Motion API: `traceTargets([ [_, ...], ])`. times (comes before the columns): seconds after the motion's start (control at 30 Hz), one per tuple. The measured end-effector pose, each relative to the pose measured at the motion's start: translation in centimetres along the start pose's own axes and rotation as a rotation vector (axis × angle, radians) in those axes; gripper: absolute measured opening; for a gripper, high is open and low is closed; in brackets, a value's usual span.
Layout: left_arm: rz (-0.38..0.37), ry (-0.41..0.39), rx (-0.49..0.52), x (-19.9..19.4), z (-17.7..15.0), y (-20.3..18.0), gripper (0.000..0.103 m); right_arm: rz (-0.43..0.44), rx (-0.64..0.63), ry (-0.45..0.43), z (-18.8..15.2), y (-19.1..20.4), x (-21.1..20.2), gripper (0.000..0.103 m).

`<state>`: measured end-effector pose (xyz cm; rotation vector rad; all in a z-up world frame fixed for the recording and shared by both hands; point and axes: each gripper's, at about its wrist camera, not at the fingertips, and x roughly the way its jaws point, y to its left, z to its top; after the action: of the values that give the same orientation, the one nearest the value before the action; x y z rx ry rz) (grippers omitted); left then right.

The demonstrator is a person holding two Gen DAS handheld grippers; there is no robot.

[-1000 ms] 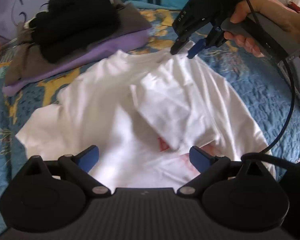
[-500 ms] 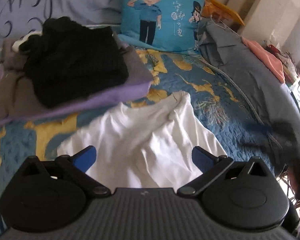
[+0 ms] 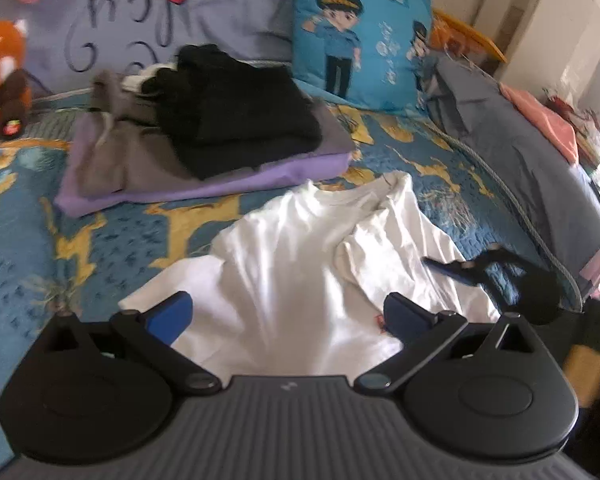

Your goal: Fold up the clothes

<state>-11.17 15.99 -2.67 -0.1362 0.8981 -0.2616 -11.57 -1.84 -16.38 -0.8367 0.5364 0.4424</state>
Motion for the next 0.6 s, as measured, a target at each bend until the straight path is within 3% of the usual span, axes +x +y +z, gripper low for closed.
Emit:
traceTargets([
  [0.27,-0.005,-0.001,-0.049,-0.5,-1.2,1.7,0.103,-0.132,-0.004,0.058,0.1,1.0,2.2,0.061],
  [0.37,-0.024,0.000,-0.046,-0.1,-1.4,1.3,0.103,-0.169,0.003,0.086,0.1,0.7,2.9,0.049],
  [0.47,-0.044,0.002,-0.040,0.3,-1.5,0.7,0.103,-0.178,-0.028,0.085,-0.2,1.1,3.0,0.010],
  [0.6,-0.062,0.017,-0.039,1.0,-1.6,-0.1,0.103,-0.161,0.006,0.060,-0.4,0.5,2.3,0.007],
])
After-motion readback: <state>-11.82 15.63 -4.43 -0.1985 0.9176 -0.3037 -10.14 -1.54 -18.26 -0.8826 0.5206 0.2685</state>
